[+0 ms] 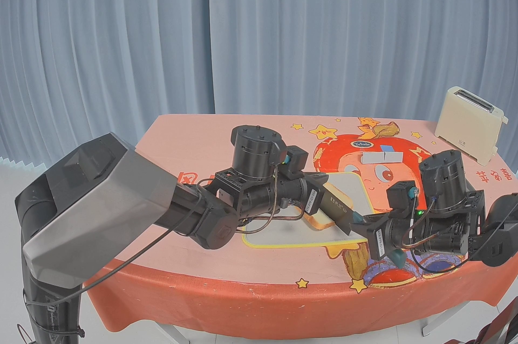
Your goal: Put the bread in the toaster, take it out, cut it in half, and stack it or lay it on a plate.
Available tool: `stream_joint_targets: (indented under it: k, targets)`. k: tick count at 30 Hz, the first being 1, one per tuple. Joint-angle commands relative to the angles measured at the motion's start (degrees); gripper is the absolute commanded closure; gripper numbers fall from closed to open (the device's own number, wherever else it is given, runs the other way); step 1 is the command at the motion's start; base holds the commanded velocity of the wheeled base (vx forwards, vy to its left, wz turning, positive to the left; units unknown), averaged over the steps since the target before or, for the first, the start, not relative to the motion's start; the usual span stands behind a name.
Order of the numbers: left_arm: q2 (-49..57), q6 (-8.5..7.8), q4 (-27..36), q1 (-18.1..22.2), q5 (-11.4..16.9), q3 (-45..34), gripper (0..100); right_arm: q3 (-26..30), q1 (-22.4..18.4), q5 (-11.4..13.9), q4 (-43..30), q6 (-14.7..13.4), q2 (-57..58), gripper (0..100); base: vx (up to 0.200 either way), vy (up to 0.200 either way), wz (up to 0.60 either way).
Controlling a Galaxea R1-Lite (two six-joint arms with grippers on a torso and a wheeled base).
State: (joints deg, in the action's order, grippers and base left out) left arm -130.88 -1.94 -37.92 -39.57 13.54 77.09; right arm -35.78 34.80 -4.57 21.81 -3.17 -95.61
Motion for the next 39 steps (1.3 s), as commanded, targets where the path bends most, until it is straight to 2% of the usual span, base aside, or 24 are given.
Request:
stream_joint_targets:
  k: [1, 39]
  targets:
    - [0.01, 0.0, -0.22, 0.02, -0.01, -0.28, 100, 0.1, -0.18, 0.0, -0.01, 0.01, -0.19, 100, 0.0, 0.0, 0.0]
    - [-0.17, 0.0, -0.04, 0.11, -0.1, 2.01, 100, -0.17, -0.35, 0.0, 1.04, -0.08, -0.45, 100, 0.0, 0.0, 0.0]
